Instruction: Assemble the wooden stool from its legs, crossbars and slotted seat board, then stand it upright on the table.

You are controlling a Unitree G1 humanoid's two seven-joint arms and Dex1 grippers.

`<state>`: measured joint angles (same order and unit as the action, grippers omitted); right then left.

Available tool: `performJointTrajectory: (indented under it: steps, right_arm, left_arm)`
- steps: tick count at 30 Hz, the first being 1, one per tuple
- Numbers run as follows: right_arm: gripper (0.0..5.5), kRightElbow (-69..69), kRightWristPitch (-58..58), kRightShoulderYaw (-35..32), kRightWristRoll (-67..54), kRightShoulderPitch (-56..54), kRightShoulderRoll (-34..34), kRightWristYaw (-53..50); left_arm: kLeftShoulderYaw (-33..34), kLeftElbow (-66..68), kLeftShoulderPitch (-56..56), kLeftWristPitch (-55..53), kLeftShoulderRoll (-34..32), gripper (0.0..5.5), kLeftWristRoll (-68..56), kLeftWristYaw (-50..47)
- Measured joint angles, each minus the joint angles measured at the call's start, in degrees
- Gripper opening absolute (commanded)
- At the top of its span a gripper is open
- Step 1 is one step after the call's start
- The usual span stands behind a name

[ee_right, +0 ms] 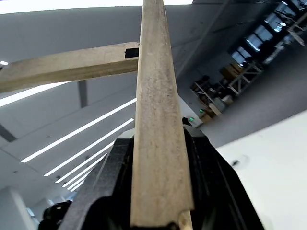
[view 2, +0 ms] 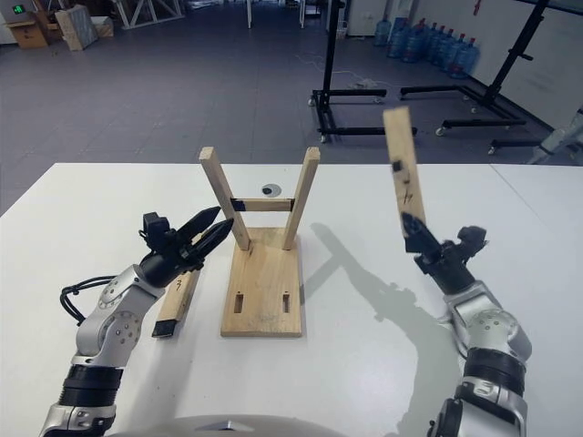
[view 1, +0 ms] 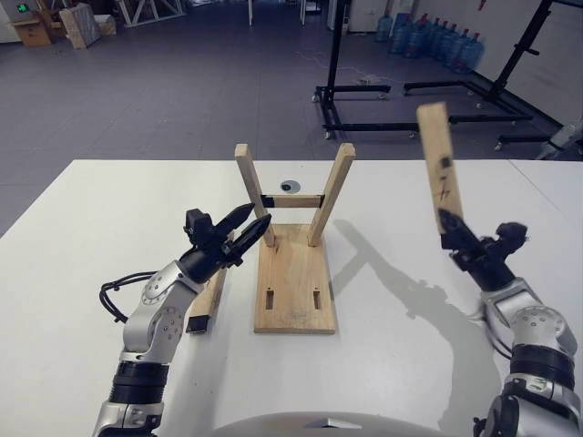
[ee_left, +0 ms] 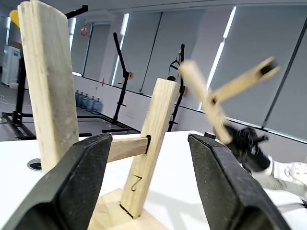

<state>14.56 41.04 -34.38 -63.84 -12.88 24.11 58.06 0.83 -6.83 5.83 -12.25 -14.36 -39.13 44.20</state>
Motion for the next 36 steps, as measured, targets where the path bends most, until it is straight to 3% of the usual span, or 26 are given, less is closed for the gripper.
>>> performJointTrajectory:
  steps: [4, 6, 16, 18, 29, 36]
  right_arm:
    - [1.13, -14.91, 9.61, -0.28, -20.69, -0.18, -3.15, -8.28]
    - [1.13, -18.53, 14.77, 3.76, -26.17, 0.03, -3.55, -9.51]
    - [1.13, -16.7, 31.02, 21.01, -26.46, 3.28, -2.47, -6.37]
    - [1.13, -17.45, 33.71, 22.12, -27.94, 3.63, -1.14, -5.2]
    - [1.13, -16.18, 37.73, 27.03, -27.24, 4.02, 0.65, -3.26]
    - [1.13, -15.68, 40.31, 28.39, -29.09, 4.75, 1.13, -3.75]
  left_arm:
    - [1.05, -2.18, 0.1, -4.56, -0.15, 2.89, -7.68, 4.5]
    - [2.15, -2.39, 0.83, -9.18, -0.41, 2.89, -13.66, 7.89]
    - [1.46, 0.62, 8.3, -20.16, -2.42, 2.89, -19.25, 17.58]
    - [2.59, 1.56, 8.47, -22.2, -2.47, 2.89, -21.46, 18.31]
    - [3.58, 0.32, 9.6, -30.61, -1.72, 4.44, -29.14, 20.25]
    - [2.61, 0.48, 13.45, -31.19, 0.34, 4.56, -29.43, 22.41]
